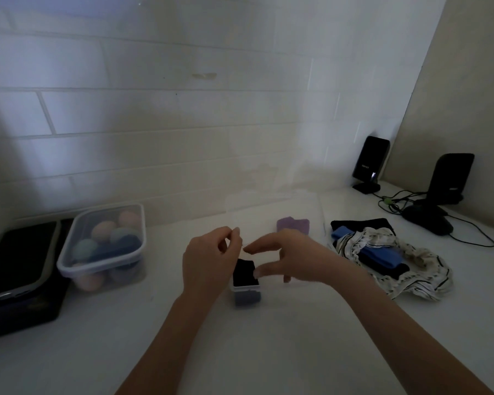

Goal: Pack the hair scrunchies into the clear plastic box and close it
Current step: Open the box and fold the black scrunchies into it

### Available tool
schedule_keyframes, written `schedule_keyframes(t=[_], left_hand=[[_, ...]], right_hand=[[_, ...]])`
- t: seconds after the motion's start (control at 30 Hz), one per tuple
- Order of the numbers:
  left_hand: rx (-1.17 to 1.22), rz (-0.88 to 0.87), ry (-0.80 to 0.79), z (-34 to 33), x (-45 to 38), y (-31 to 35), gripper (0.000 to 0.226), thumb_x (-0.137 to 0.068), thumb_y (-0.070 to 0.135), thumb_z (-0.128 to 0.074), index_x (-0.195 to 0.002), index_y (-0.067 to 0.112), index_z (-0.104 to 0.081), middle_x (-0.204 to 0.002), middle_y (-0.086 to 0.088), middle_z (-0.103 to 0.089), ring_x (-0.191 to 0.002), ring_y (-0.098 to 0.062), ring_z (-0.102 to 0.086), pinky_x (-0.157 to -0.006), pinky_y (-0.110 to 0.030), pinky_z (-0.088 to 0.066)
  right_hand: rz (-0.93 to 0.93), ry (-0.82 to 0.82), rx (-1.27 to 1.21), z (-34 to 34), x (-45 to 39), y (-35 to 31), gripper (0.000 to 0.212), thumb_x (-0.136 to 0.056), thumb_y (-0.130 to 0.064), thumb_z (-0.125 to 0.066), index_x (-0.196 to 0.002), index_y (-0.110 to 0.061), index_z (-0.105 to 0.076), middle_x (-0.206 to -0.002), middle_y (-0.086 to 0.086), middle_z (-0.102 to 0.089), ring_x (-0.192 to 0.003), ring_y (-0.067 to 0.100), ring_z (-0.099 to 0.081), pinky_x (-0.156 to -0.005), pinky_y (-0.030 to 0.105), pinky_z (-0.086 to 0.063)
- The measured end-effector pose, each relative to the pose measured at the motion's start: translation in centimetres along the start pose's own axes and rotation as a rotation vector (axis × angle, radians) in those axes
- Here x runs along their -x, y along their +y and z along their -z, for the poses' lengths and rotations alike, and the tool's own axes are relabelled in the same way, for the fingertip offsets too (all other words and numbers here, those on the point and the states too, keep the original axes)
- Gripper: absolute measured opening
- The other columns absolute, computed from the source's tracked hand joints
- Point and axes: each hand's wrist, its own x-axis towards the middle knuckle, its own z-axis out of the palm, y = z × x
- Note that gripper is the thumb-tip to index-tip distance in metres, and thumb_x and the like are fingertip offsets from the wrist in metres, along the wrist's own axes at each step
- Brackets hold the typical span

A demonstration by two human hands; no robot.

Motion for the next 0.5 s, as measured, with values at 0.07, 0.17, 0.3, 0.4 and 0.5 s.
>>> schedule_keyframes(t=[0.07,0.17,0.3,0.4,0.5], left_hand=[[0.017,-0.013,0.000,-0.1,0.0,-0.1,0.051,-0.083,0.047,-0.038,-0.060,0.008,-0.060,-0.043,-0.006,-0.049,-0.043,-0.025,-0.048,-0.045,-0.035,-0.039],[0.039,-0.031,-0.029,-0.2,0.0,0.1,0.051,-0.082,0.047,-0.038,-0.059,0.008,-0.060,-0.042,-0.006,-0.049,-0.042,-0.025,-0.049,-0.045,-0.033,-0.039],[-0.022,-0.141,-0.106,-0.4,-0.3,1.3,0.042,-0.085,0.043,-0.044,-0.061,0.013,-0.062,-0.041,0.008,-0.039,-0.040,-0.010,-0.040,-0.046,-0.020,-0.030],[-0.081,-0.248,-0.213,-0.7,-1.0,2.8,0.027,-0.088,0.032,-0.053,-0.067,0.017,-0.061,-0.045,0.016,-0.037,-0.041,-0.002,-0.036,-0.048,-0.013,-0.024],[-0.086,-0.297,-0.299,-1.5,-1.7,3.8,0.024,-0.090,0.030,-0.053,-0.075,0.016,-0.065,-0.051,0.007,-0.051,-0.046,-0.007,-0.042,-0.049,-0.016,-0.027]], right_hand=[[0.002,0.104,-0.033,1.0,0.5,0.4,0.032,-0.082,-0.028,-0.069,-0.114,-0.023,-0.067,-0.106,-0.019,-0.066,-0.052,-0.006,-0.061,-0.045,0.016,-0.047],[-0.031,0.379,-0.151,3.4,1.6,1.9,0.015,-0.086,-0.015,-0.065,-0.098,-0.013,-0.073,-0.085,-0.004,-0.073,-0.054,-0.002,-0.063,-0.044,0.010,-0.042],[-0.073,0.744,0.028,6.5,2.7,6.1,0.020,-0.090,-0.006,-0.054,-0.100,-0.013,-0.070,-0.094,-0.003,-0.070,-0.078,0.011,-0.062,-0.066,0.012,-0.044],[-0.265,0.830,0.130,8.4,2.8,10.8,0.028,-0.094,-0.005,-0.044,-0.112,-0.012,-0.064,-0.111,0.005,-0.068,-0.101,0.021,-0.061,-0.084,0.026,-0.043],[-0.464,0.646,0.233,9.2,2.4,14.4,0.031,-0.095,-0.008,-0.044,-0.122,-0.010,-0.059,-0.123,0.013,-0.063,-0.111,0.030,-0.058,-0.092,0.035,-0.044]])
